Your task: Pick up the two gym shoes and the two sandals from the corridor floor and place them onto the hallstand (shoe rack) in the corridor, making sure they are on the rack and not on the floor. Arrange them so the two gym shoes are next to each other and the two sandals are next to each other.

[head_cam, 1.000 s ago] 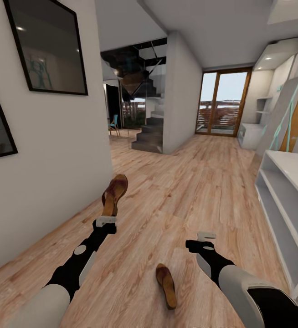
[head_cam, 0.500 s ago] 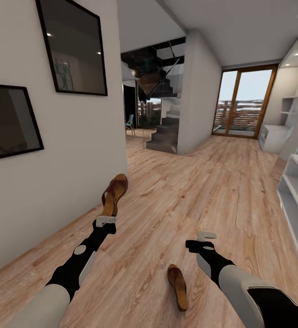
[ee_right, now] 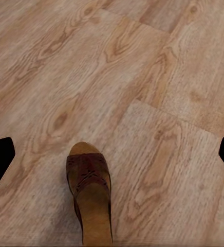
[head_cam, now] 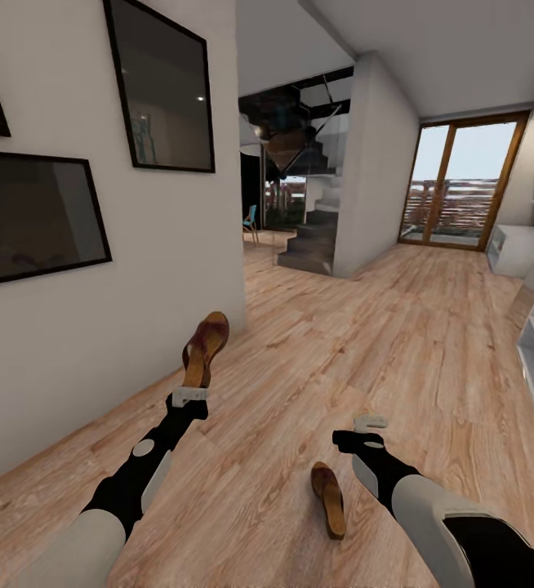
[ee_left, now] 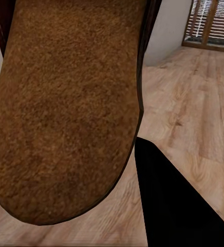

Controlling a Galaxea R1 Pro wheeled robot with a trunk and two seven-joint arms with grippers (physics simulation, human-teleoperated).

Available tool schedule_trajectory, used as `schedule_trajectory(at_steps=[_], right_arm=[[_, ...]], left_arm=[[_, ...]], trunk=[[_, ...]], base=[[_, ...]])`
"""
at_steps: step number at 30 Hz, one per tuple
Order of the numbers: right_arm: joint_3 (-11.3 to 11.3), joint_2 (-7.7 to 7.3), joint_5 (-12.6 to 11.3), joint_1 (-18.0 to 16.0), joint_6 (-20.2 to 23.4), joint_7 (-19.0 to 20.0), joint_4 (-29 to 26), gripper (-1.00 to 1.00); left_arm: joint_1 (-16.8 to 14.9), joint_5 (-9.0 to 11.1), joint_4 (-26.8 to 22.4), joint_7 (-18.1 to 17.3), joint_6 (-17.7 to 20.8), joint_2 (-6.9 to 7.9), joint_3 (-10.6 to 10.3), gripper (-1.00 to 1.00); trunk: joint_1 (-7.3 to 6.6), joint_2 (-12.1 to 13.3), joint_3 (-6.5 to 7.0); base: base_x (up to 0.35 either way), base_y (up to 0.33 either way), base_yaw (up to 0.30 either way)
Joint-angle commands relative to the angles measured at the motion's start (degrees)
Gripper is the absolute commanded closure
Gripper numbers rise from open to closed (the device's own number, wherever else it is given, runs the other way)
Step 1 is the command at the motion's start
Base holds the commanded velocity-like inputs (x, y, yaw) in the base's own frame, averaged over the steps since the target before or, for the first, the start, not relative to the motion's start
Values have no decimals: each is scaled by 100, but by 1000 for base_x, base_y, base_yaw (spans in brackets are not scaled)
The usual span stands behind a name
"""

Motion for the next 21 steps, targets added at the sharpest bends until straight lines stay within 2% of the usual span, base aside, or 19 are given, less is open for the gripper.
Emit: schedule_trajectory(at_steps=[1, 7, 21], right_arm=[[-3, 2, -31, -2, -2, -15, -3, -100], [-7, 1, -36, -2, -2, -15, -3, -100], [-6, 3, -48, -2, -2, -20, 53, -100]], left_arm=[[-4, 27, 5, -20, -11, 1, -5, 100], [-4, 27, 5, -21, -11, 1, -5, 100], [-4, 27, 5, -21, -11, -2, -5, 100]], trunk=[[-2, -2, -5], [-2, -2, -5], [34, -21, -392]], base=[[-77, 0, 95], [-27, 0, 34], [-1, 0, 5]])
